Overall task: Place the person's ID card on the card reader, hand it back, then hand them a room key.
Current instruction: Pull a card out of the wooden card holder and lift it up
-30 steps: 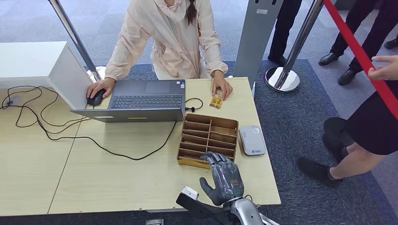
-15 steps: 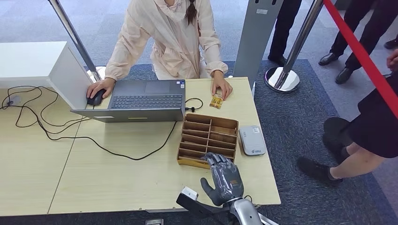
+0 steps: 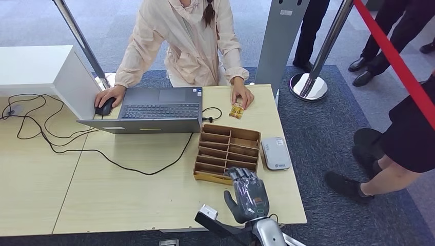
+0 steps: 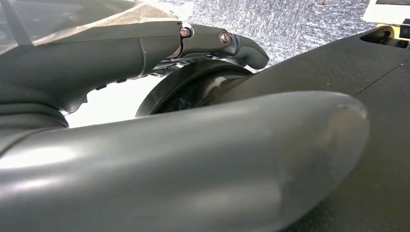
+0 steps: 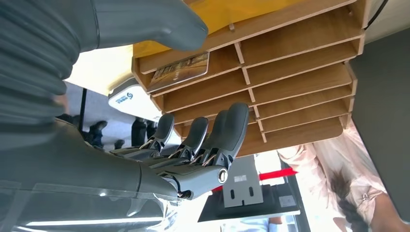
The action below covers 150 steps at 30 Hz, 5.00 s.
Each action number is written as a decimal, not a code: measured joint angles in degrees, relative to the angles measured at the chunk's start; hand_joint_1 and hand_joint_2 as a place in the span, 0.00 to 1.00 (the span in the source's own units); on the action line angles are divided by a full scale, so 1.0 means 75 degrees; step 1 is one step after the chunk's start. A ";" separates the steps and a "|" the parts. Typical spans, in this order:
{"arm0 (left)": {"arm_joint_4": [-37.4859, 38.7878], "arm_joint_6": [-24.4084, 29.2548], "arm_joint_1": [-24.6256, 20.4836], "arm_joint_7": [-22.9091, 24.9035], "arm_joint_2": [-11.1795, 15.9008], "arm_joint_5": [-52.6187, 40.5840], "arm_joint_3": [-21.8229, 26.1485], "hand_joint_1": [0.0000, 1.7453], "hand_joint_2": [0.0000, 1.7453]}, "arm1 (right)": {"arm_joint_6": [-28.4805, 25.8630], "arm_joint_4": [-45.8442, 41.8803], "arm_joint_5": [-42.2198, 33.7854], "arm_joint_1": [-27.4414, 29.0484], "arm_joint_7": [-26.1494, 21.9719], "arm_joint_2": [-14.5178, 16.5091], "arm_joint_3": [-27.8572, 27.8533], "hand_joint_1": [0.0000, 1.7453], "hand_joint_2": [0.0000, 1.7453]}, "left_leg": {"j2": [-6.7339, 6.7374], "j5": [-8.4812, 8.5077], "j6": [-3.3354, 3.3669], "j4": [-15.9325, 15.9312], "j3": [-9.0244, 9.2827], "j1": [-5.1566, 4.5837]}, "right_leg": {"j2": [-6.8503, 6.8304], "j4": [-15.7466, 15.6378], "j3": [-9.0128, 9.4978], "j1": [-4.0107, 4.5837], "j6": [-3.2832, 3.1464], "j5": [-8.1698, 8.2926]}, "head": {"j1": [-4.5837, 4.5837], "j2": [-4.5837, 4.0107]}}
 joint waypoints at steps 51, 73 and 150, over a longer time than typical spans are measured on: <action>0.0000 -0.0138 0.0000 -0.0067 -0.0004 0.0000 -0.0001 0.00 0.00 | -0.0295 0.0802 0.1531 0.0146 0.0490 0.0009 -0.0334 0.33 1.00 | 0.0002 0.0000 0.0000 0.0000 0.0001 0.0000 | 0.0000 0.0000 0.0000 0.0000 0.0000 0.0000 | 0.0001 0.0000; 0.0000 -0.0168 -0.0001 -0.0172 -0.0005 0.0000 -0.0001 0.00 0.00 | -0.0113 0.1111 0.1594 0.0145 0.0510 0.0099 -0.0599 0.30 1.00 | 0.0002 0.0000 0.0000 0.0000 0.0001 0.0000 | 0.0000 0.0000 0.0000 0.0000 0.0000 0.0000 | -0.0001 0.0000; 0.0000 -0.0316 -0.0002 -0.0362 -0.0009 0.0000 0.0001 0.00 0.00 | 0.0181 0.1442 0.1762 0.0263 0.0489 0.0610 -0.1549 0.94 1.00 | 0.0004 0.0000 0.0000 0.0000 0.0001 0.0000 | 0.0000 0.0000 0.0000 0.0000 0.0000 0.0000 | -0.0001 0.0000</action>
